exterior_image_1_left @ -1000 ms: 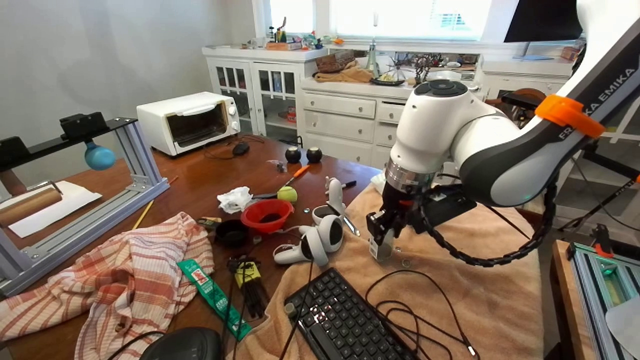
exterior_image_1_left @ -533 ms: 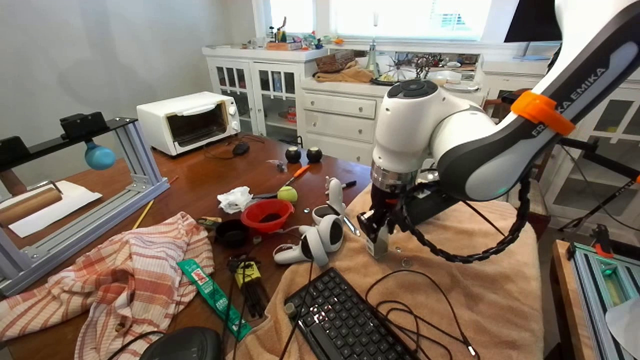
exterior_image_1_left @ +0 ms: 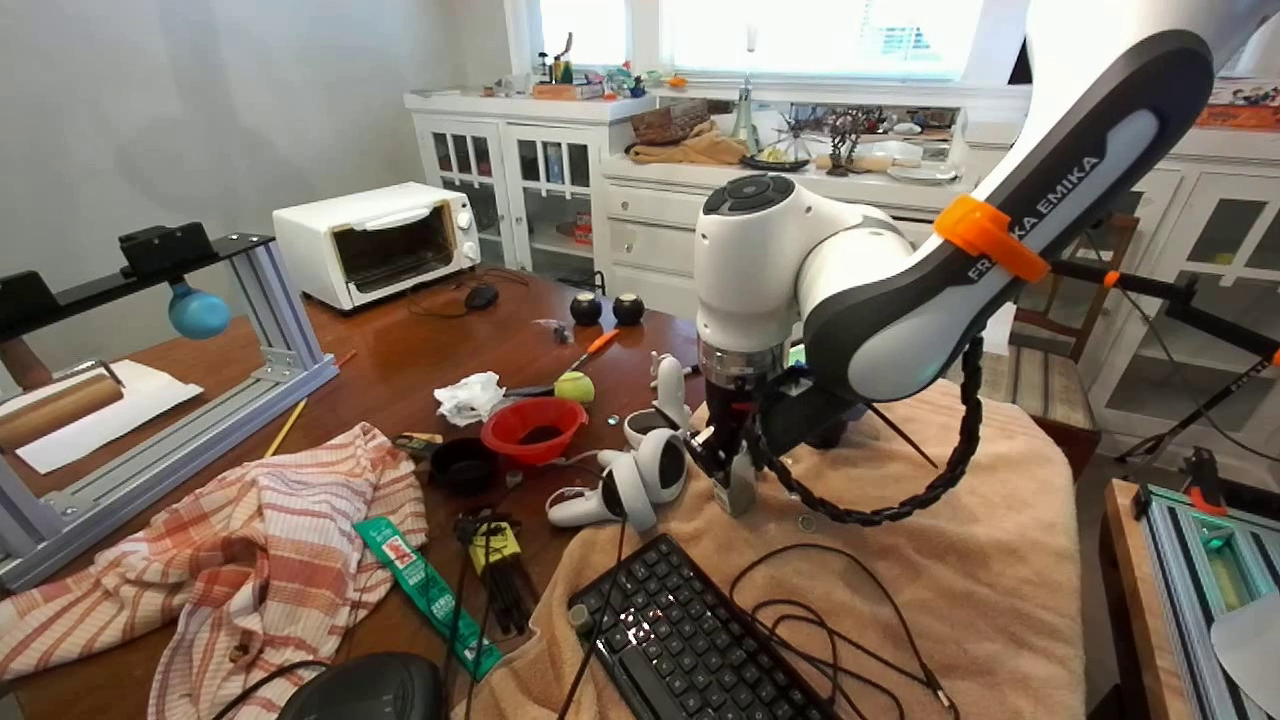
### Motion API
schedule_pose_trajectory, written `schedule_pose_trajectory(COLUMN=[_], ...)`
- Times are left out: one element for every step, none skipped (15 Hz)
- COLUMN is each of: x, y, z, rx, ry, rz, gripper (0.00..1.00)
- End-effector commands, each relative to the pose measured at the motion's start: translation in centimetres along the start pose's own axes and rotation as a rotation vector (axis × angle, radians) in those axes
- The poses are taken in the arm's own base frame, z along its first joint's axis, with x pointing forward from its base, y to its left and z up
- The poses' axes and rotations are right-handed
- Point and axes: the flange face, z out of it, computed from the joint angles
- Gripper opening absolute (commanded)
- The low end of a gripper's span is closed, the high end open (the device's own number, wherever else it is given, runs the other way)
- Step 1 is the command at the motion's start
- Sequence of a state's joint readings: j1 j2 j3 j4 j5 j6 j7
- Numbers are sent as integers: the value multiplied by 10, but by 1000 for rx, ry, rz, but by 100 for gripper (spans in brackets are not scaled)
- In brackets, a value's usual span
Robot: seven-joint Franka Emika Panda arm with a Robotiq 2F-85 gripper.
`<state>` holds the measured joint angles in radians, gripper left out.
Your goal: Move the white remote to the left then move the hand sanitizer to the right
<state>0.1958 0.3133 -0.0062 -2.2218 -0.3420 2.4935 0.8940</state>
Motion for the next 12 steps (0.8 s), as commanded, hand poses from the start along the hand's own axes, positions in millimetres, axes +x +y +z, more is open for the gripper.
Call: schedule_pose_trajectory(x=[5, 3, 0, -2, -4, -6, -7, -7, -9, -11, -13, -14], y=[-12, -12, -12, -11, -10, -9, -8, -8, -9, -11, -12, -13], z=[11, 10, 9, 8, 8, 8, 10, 12, 12, 13, 13, 14], rx=[2, 9, 11, 15, 14, 9, 4, -2, -5, -7, -9, -12], ry=[-45, -57, -63, -63, -55, -36, -24, -5, 7, 20, 37, 52], rz=[-16, -22, -23, -24, -20, -17, -20, -25, -31, -37, -43, -45], gripper=[23, 23, 23, 23, 23, 23, 23, 23, 23, 23, 23, 23])
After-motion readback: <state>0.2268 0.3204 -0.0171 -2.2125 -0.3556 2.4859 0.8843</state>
